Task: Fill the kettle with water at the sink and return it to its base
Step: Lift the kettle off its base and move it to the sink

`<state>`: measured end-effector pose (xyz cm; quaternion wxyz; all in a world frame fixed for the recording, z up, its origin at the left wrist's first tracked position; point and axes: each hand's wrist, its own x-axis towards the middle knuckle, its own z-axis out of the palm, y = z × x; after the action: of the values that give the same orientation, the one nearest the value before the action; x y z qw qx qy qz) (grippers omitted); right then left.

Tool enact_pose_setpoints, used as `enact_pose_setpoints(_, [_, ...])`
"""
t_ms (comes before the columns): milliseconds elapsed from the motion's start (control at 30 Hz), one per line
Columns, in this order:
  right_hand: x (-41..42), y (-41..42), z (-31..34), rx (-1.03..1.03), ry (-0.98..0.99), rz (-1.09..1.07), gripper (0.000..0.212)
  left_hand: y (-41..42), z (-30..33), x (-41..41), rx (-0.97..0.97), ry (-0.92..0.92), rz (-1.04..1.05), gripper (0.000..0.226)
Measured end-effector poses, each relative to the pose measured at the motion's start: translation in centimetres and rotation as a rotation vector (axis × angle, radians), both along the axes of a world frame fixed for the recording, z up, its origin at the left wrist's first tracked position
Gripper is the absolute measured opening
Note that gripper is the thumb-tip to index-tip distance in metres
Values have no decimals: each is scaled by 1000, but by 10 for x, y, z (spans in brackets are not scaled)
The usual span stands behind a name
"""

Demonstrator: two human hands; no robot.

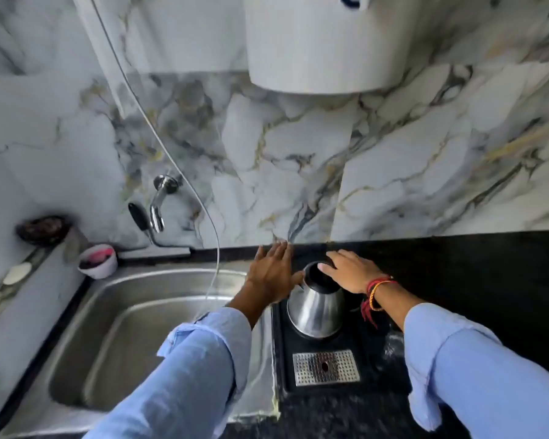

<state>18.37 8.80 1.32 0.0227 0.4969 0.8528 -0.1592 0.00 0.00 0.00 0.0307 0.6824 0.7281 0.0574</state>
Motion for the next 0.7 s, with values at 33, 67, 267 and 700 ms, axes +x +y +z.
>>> enact_pose_setpoints(33, [3,0,-11,-7,-32,-22,71,0,-11,6,-38,-10,4,83])
enact_pose_setpoints(67, [3,2,-16,2,-54,-41,75,1,-17,9,-65,-40,-9,88])
enact_pose_setpoints(267, [6,5,-46,128,-36,-122,87,0,-58,24,-125,-53,-40,108])
enact_pose_setpoints(700, [-28,15,-38,335,82,-88,66,-12,-68,7,-3,-167,57,124])
